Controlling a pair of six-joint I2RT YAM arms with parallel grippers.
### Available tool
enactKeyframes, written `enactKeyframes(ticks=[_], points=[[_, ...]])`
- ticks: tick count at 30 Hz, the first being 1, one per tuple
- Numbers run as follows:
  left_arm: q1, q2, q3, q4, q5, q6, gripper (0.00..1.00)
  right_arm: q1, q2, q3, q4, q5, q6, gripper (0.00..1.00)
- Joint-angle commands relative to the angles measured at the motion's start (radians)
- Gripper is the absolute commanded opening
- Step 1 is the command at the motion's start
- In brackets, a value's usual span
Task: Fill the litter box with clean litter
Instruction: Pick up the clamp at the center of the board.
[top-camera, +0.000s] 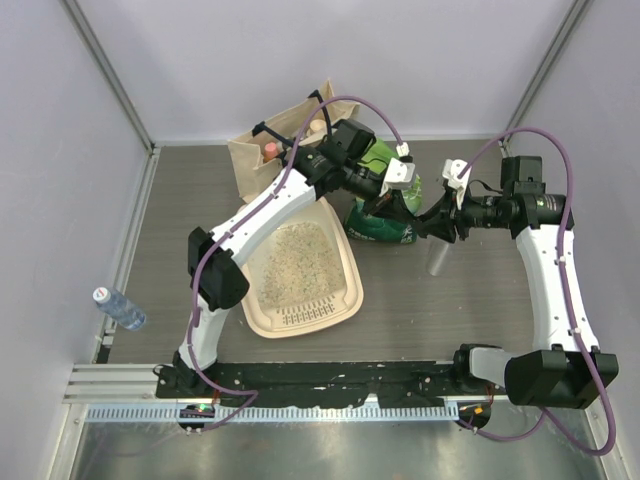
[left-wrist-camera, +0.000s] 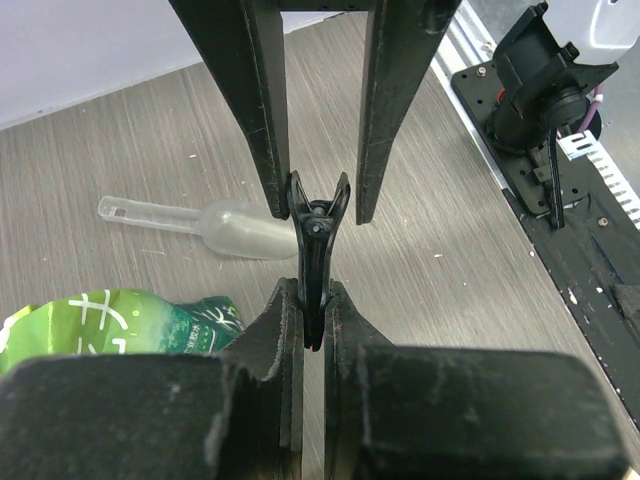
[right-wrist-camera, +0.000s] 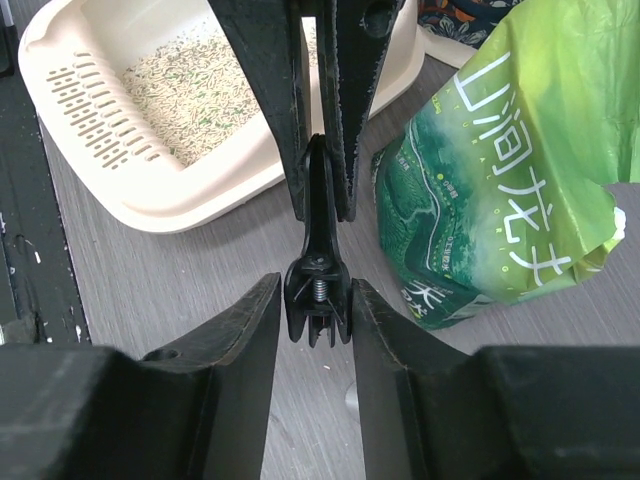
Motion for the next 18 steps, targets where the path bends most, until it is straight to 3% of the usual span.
enactKeyframes(ticks=[1, 7, 10, 11, 13, 14, 16, 18], points=[[-0.004, -0.007, 0.041, 0.004, 0.017, 0.009, 0.0, 0.007, 0.002, 0.035, -0.01, 0.004, -0.018, 0.38], [-0.004, -0.005, 0.041, 0.007, 0.017, 0.007, 0.0, 0.007, 0.01, 0.036, -0.001, 0.001, -0.01, 0.29], [-0.004, -0.005, 0.041, 0.01, 0.007, 0.006, 0.02, 0.007, 0.021, 0.039, -0.003, 0.0, -0.007, 0.16], [-0.004, -0.005, 0.041, 0.013, -0.001, 0.003, 0.19, 0.007, 0.025, 0.049, -0.009, 0.0, -0.001, 0.02], [-0.004, -0.011, 0.031, 0.027, -0.019, -0.008, 0.44, 0.007, 0.03, 0.053, -0.014, 0.004, 0.002, 0.01], [-0.004, -0.014, 0.025, 0.034, -0.042, -0.007, 0.7, 0.009, 0.031, 0.058, -0.014, 0.009, 0.002, 0.01], [-0.004, -0.039, -0.009, 0.065, -0.065, 0.004, 0.82, 0.007, 0.031, 0.062, -0.012, 0.038, 0.016, 0.01], [-0.001, -0.06, -0.041, 0.077, -0.095, 0.028, 0.83, 0.007, 0.038, 0.079, -0.01, 0.081, 0.046, 0.01]])
